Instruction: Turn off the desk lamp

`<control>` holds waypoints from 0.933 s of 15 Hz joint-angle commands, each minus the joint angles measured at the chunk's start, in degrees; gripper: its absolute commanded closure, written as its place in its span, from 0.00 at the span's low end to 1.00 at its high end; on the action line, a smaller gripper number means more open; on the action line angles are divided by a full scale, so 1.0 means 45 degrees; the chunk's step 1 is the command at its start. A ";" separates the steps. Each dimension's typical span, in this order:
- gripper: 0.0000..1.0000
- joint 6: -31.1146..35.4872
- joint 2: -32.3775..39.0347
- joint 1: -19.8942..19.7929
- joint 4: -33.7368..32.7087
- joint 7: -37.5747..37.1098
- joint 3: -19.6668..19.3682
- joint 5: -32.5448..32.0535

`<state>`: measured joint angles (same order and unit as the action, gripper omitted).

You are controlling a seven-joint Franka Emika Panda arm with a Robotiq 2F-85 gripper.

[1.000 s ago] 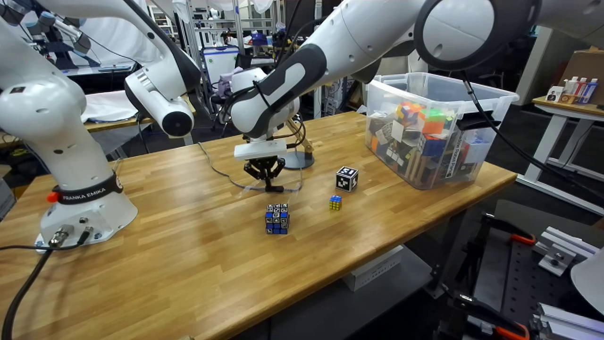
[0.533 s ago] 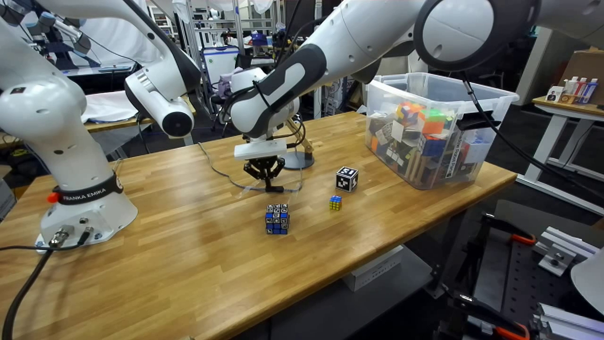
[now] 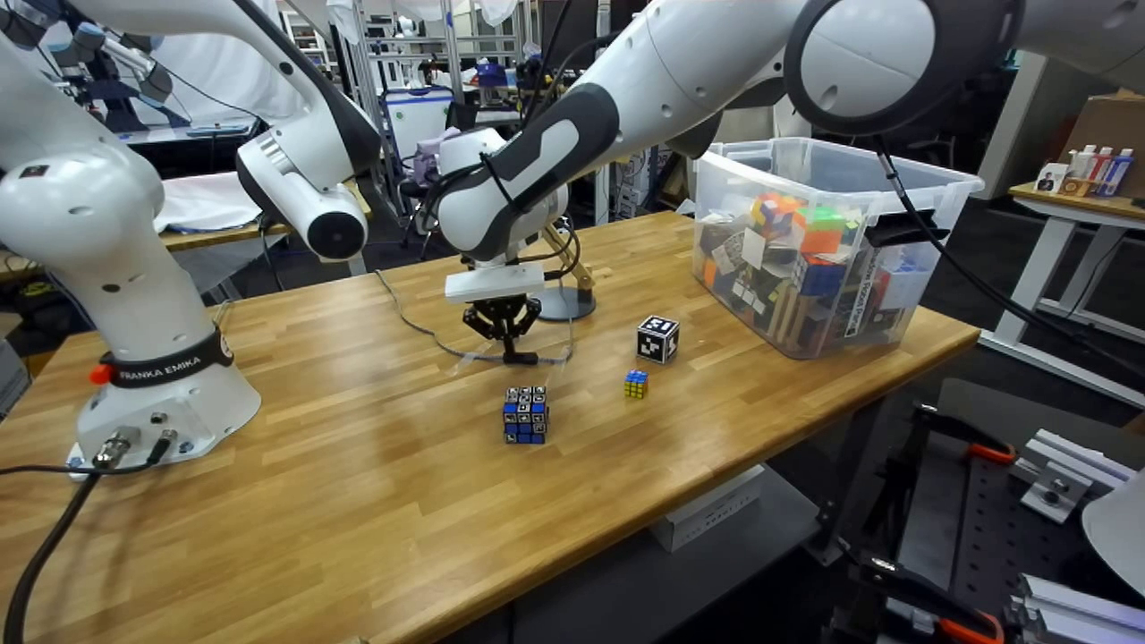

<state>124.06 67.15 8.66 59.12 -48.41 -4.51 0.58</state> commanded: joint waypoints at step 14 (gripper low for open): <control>1.00 -0.0160 0.0158 -0.0166 -0.0175 0.0290 0.0084 0.0213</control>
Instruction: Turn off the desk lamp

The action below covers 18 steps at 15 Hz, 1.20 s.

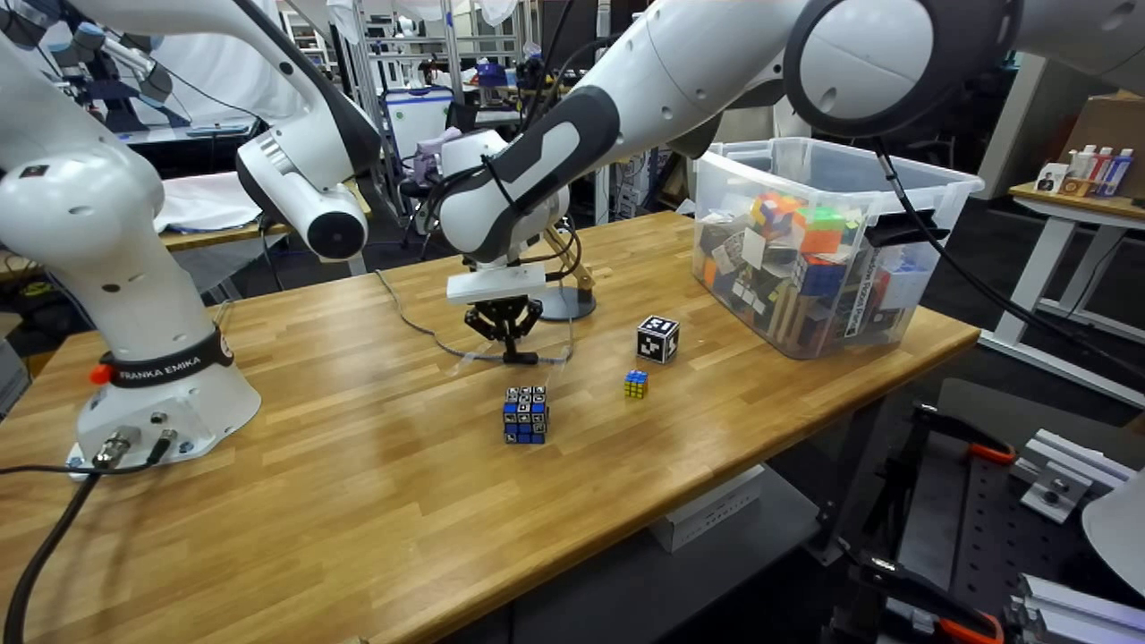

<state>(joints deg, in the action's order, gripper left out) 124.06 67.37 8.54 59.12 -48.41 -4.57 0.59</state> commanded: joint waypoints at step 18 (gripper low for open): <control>1.00 -0.0277 0.0460 -0.0373 -0.0733 0.1082 0.0287 0.0558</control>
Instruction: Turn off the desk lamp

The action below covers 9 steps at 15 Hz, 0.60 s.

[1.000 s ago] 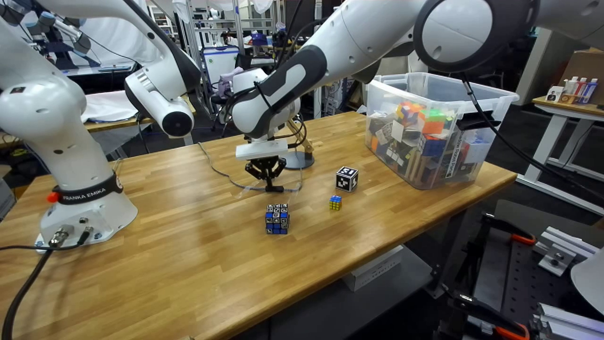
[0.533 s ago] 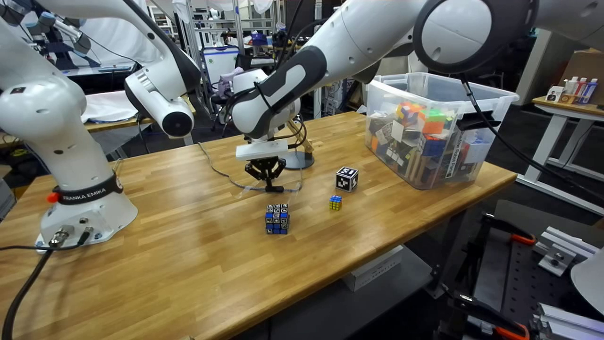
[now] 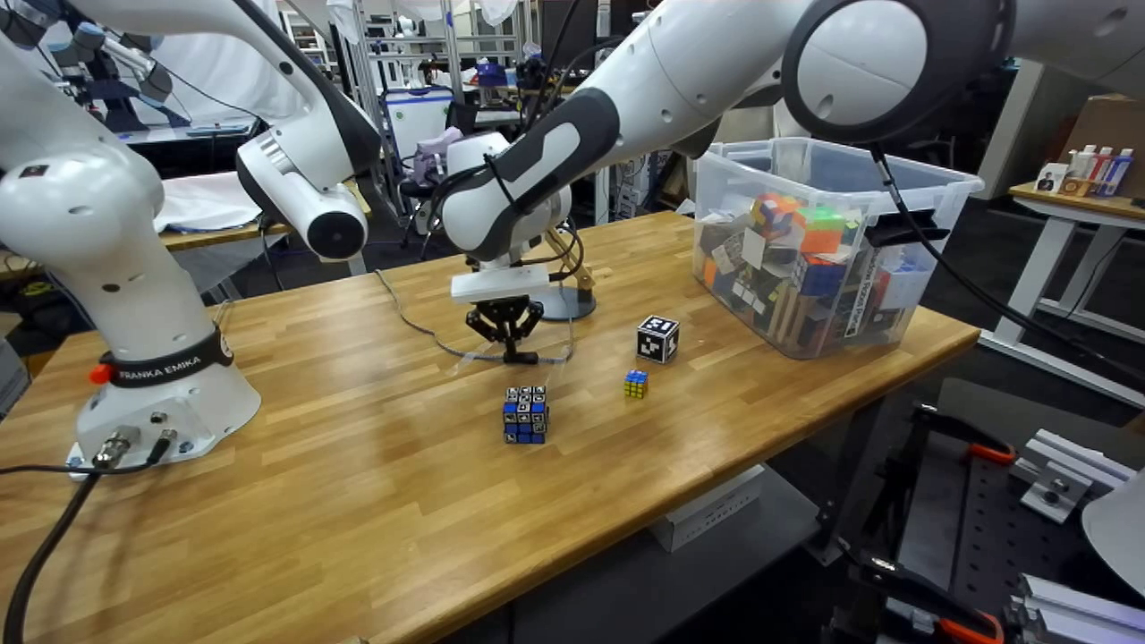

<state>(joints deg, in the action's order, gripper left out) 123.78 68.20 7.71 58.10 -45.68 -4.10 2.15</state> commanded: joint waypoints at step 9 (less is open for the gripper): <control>1.00 0.0315 -0.0656 0.0145 -0.0053 0.1360 0.0052 -0.0002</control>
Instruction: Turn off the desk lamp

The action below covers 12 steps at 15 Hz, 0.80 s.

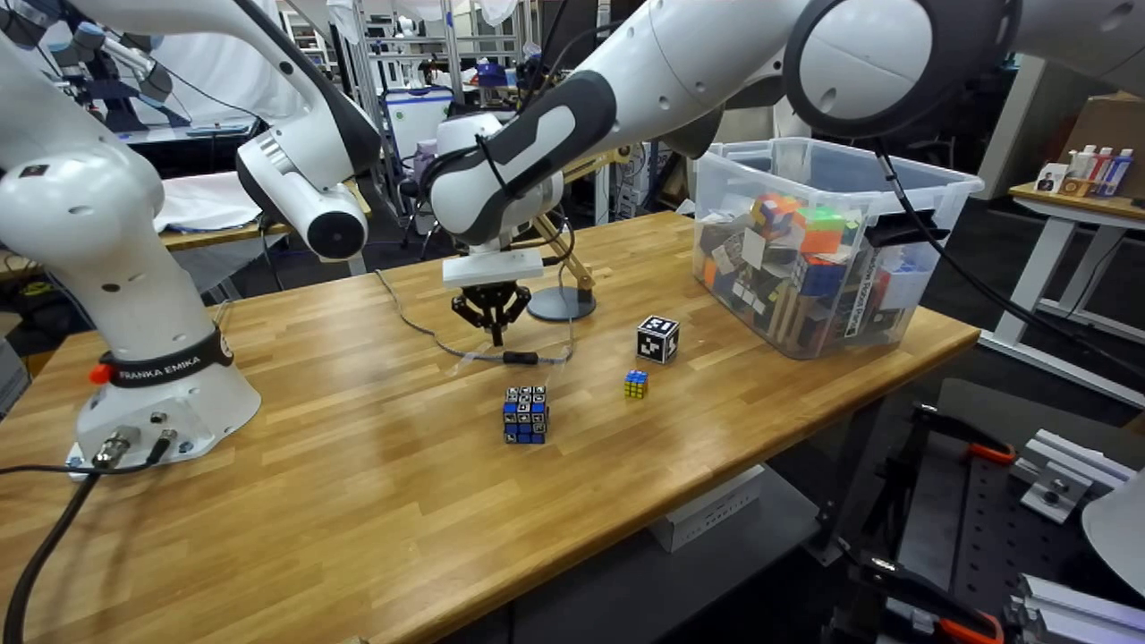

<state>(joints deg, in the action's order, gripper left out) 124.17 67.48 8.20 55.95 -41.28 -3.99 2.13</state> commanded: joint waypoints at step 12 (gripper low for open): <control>1.00 0.0650 -0.5154 0.0872 0.5017 0.0316 -0.0291 -0.0636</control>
<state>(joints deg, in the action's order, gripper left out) 126.14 51.89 11.04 67.57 -39.99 -3.99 0.94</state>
